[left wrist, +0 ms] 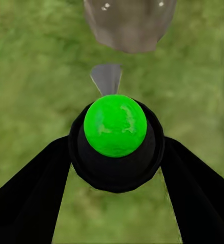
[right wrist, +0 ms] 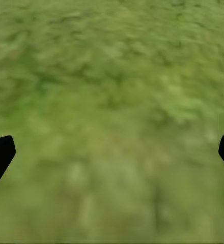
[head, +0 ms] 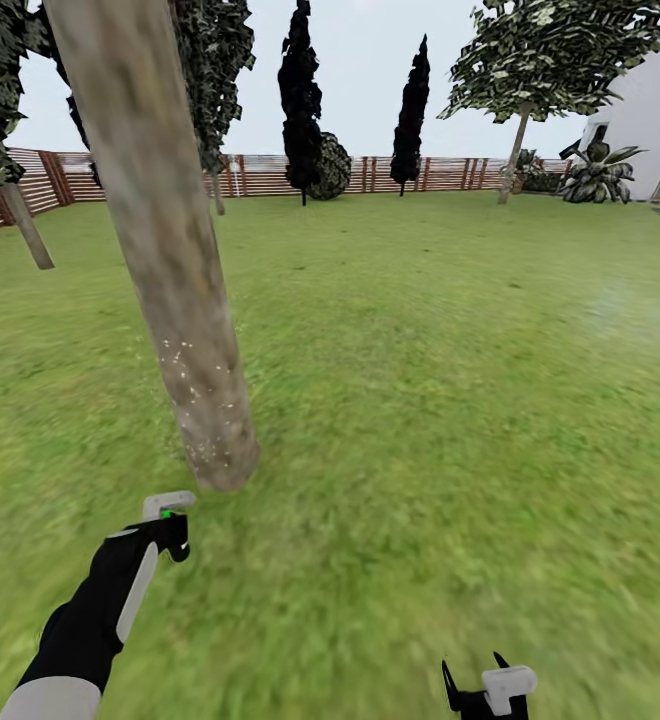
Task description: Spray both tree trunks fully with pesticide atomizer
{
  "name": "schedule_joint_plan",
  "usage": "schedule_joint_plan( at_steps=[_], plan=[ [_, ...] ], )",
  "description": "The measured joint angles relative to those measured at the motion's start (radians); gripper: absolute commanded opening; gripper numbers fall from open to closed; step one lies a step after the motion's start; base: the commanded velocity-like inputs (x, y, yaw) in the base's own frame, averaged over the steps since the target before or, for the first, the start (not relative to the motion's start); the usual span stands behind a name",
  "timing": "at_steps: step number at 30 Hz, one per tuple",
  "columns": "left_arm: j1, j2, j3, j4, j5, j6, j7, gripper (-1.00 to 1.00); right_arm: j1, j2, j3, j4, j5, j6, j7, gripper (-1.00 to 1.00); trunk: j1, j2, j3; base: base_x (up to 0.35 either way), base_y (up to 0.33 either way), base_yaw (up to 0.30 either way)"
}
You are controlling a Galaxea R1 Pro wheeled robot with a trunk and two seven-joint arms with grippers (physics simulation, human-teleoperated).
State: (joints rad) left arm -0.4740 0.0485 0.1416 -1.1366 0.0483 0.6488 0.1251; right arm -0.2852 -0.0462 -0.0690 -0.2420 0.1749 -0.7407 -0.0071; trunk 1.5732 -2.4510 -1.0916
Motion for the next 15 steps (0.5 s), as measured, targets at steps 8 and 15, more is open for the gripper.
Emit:
schedule_joint_plan(
  at_steps=[8, 15],
  plan=[
    [0.0, -0.001, -0.001, 0.0, 0.001, 0.001, 0.0, -1.0, 0.0, 0.0, 0.001, 0.0, -0.001, 0.0, 0.001, 1.0, 0.0, 0.0, 0.0, 0.163, -0.23, 0.0],
    [0.0, -0.002, -0.001, 0.0, 0.001, 0.002, 0.0, -1.0, 0.0, 0.002, 0.001, 0.0, -0.002, 0.0, 0.001, 1.0, 0.0, 0.0, 0.0, 0.005, -0.276, 0.18]
  ],
)
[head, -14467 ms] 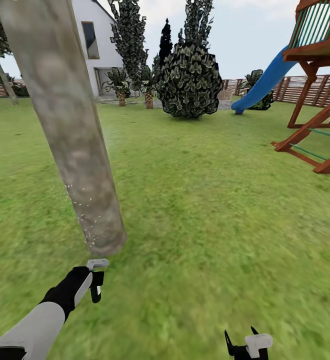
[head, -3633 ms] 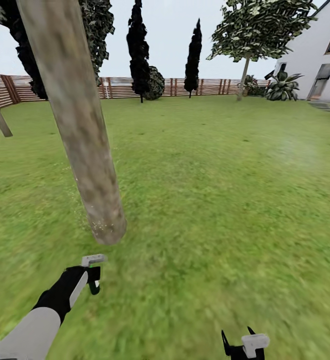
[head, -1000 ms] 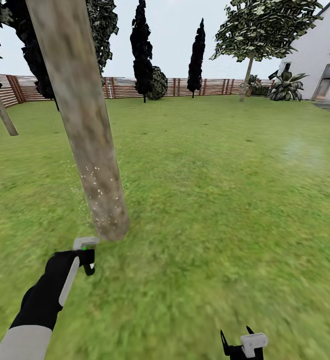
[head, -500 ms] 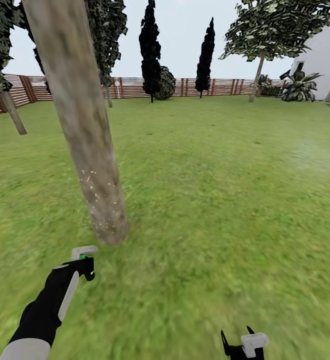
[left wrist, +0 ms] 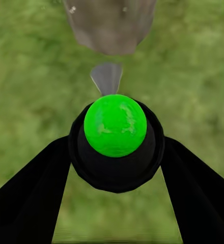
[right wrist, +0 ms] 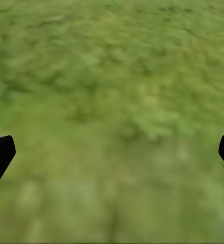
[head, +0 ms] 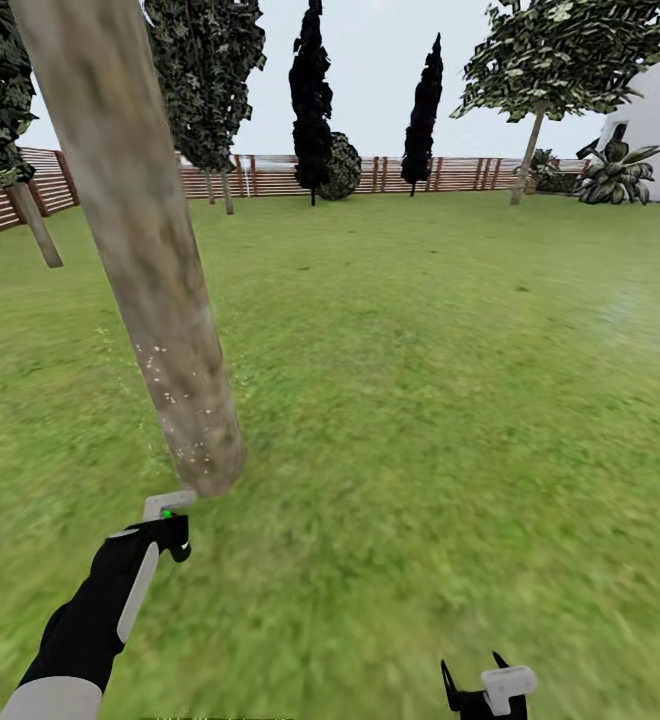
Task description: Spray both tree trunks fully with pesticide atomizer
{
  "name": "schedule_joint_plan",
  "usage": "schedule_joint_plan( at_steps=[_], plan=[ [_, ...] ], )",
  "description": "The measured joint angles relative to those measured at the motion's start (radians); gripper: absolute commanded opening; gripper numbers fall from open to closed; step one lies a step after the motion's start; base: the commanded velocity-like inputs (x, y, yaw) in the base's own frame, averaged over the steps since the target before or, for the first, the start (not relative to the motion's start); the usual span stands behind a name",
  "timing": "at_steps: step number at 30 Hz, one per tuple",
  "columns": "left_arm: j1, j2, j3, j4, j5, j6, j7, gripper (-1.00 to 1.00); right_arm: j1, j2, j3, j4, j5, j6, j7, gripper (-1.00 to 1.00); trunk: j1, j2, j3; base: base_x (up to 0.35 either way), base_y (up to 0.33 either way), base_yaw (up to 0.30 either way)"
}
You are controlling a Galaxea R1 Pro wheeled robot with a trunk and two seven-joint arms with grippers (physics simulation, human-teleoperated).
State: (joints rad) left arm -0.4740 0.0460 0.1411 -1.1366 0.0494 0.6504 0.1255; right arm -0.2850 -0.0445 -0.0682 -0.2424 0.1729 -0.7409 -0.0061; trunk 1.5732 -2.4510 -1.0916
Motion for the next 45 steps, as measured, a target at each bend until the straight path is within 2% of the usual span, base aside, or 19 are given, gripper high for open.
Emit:
schedule_joint_plan(
  at_steps=[18, 37, 45],
  plan=[
    [0.0, 0.0, 0.0, 0.0, 0.0, 0.0, -0.001, -1.0, 0.0, 0.0, 0.0, 0.002, 0.0, 0.001, 0.0, 1.0, 0.0, 0.0, 0.0, 0.0, -0.277, 0.268],
    [0.0, 0.001, 0.0, 0.0, -0.001, -0.001, 0.001, -1.0, 0.0, 0.0, 0.0, 0.002, 0.0, 0.001, 0.0, 1.0, 0.0, 0.0, 0.0, 0.022, -0.277, 0.018],
    [0.0, 0.0, 0.0, 0.0, 0.0, -0.002, 0.0, -1.0, 0.0, 0.0, 0.001, 0.002, 0.0, 0.001, 0.0, 1.0, 0.0, 0.0, 0.0, 0.122, -0.277, 0.231]
  ],
)
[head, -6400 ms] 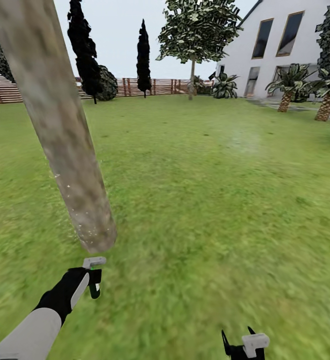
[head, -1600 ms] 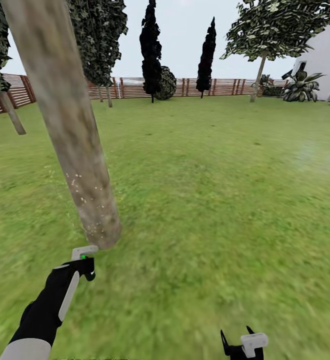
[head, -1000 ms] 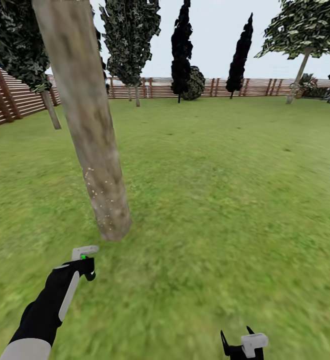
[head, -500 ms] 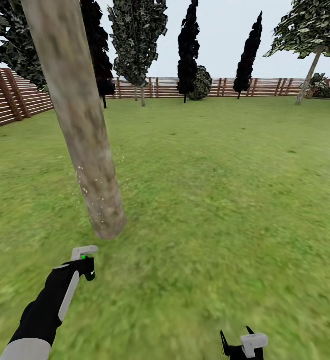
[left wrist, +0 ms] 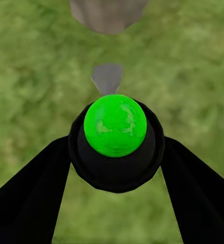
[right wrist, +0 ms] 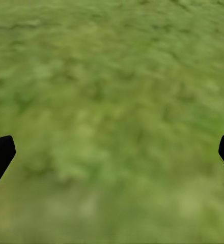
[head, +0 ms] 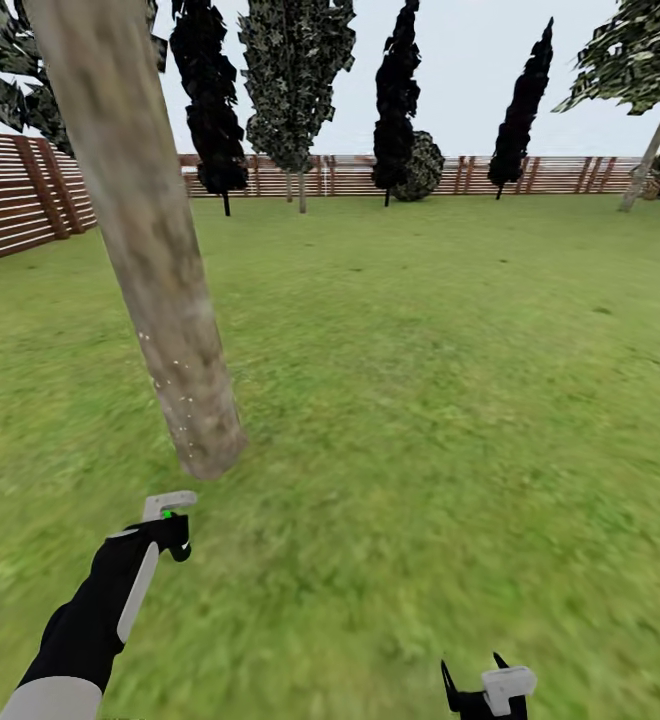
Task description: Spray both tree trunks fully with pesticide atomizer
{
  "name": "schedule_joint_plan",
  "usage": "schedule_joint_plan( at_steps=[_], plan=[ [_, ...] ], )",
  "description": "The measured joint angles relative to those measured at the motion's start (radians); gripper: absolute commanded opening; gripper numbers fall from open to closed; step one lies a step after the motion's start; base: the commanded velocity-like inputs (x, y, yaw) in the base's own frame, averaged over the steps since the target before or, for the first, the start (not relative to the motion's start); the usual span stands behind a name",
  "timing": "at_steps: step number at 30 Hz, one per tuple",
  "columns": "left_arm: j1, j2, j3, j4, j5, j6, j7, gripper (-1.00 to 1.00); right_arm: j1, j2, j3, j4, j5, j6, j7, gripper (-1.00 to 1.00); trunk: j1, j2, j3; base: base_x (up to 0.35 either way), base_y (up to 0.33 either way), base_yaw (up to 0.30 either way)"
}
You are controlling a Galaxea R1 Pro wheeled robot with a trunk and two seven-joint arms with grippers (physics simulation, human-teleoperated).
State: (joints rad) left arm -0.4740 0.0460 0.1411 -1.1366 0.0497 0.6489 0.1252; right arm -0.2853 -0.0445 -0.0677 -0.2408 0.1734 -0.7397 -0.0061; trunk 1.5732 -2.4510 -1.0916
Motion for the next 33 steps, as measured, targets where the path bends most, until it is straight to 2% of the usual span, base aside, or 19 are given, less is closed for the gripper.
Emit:
schedule_joint_plan(
  at_steps=[15, 27, 33],
  plan=[
    [0.0, 0.0, 0.0, 0.0, 0.0, 0.0, 0.0, -1.0, 0.0, 0.0, 0.0, 0.0, 0.0, 0.0, 0.0, 1.0, 0.0, 0.0, 0.0, 0.126, -0.277, 0.274],
    [0.0, 0.002, -0.001, 0.0, 0.0, 0.003, -0.005, -1.0, 0.0, 0.0, -0.001, 0.0, 0.0, 0.0, 0.0, 1.0, 0.0, 0.0, 0.0, 0.134, -0.276, 0.022],
    [0.0, 0.009, -0.003, 0.0, -0.002, 0.007, -0.005, -1.0, 0.0, 0.0, -0.001, 0.0, 0.0, 0.0, 0.0, 1.0, 0.0, 0.0, 0.0, 0.136, -0.276, 0.216]
  ],
)
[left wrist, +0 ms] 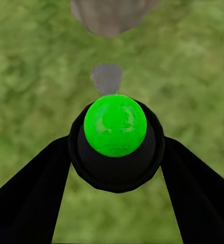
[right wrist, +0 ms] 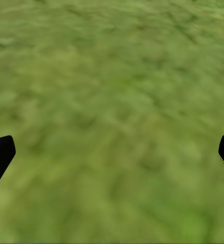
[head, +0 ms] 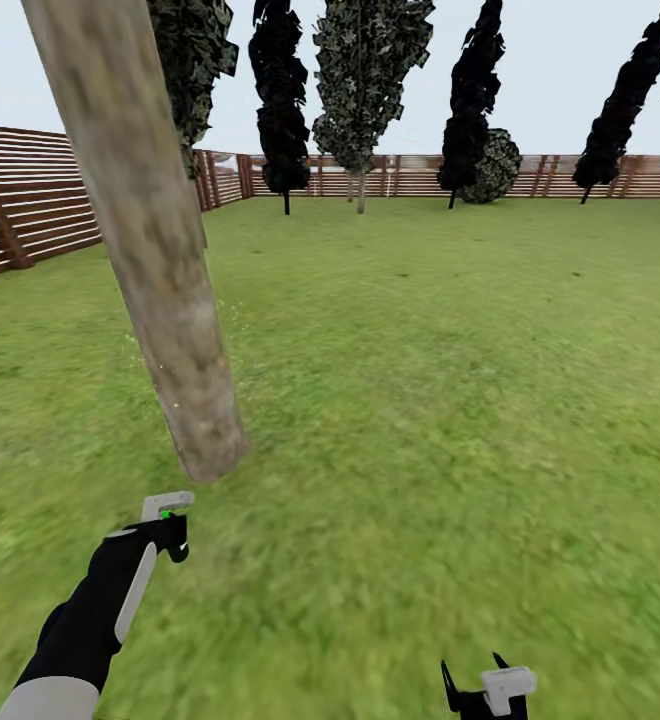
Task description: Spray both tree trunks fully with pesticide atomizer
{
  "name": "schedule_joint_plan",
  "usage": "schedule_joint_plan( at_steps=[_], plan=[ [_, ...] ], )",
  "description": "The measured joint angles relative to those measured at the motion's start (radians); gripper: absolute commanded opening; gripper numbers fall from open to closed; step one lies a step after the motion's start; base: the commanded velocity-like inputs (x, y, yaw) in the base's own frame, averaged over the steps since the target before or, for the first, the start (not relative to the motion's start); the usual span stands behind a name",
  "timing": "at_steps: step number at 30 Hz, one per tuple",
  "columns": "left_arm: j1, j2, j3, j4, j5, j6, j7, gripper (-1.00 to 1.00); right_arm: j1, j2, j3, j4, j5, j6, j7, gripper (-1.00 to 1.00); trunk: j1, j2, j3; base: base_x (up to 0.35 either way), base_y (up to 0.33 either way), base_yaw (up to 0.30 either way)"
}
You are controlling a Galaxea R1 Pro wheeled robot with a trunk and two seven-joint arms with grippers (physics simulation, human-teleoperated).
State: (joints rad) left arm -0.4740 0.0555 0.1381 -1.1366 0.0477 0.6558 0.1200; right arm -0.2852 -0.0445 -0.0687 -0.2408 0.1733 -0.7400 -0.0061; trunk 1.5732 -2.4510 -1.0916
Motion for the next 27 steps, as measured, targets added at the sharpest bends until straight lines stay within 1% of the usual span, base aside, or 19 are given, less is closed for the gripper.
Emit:
schedule_joint_plan(
  at_steps=[5, 12, 17, 19, 20, 22, 25, 27],
  plan=[
    [0.0, 0.001, 0.0, 0.0, -0.001, 0.0, 0.001, -1.0, 0.0, 0.0, 0.0, 0.0, 0.0, 0.001, 0.0, 1.0, 0.0, 0.0, 0.0, 0.138, -0.275, 0.276],
    [0.0, -0.009, 0.001, 0.0, 0.0, -0.002, 0.006, -1.0, 0.0, 0.0, 0.0, 0.0, 0.0, 0.0, -0.001, 1.0, 0.0, 0.0, 0.0, 0.138, -0.275, 0.277],
    [0.0, 0.001, 0.0, 0.001, -0.001, 0.003, 0.007, -1.0, 0.0, 0.0, 0.0, 0.0, 0.0, 0.0, -0.002, 1.0, 0.0, 0.0, 0.0, 0.139, -0.275, 0.277],
    [0.0, 0.002, -0.001, 0.005, -0.001, 0.007, 0.026, -1.0, 0.0, 0.0, 0.0, 0.0, 0.0, 0.0, -0.002, 1.0, 0.0, 0.0, 0.0, 0.14, -0.275, 0.277],
    [0.0, -0.002, -0.003, 0.016, -0.001, 0.007, 0.053, -1.0, 0.0, 0.0, 0.0, 0.0, 0.0, 0.0, -0.002, 1.0, 0.0, 0.0, 0.0, 0.14, -0.274, 0.277],
    [0.0, -0.007, -0.004, 0.023, 0.001, 0.004, 0.071, -1.0, 0.0, 0.0, 0.0, 0.0, 0.0, 0.0, -0.002, 1.0, 0.0, 0.0, 0.0, 0.141, -0.273, 0.269],
    [0.0, -0.009, 0.0, 0.024, 0.002, 0.0, 0.073, -1.0, 0.0, 0.0, 0.0, 0.0, 0.0, 0.0, -0.002, 1.0, 0.0, 0.0, 0.0, 0.155, -0.266, 0.226],
    [0.0, -0.009, 0.002, 0.024, 0.002, -0.003, 0.073, -1.0, 0.0, 0.0, 0.0, 0.0, 0.0, 0.0, -0.002, 1.0, 0.0, 0.0, 0.0, 0.163, -0.261, 0.085]
  ],
)
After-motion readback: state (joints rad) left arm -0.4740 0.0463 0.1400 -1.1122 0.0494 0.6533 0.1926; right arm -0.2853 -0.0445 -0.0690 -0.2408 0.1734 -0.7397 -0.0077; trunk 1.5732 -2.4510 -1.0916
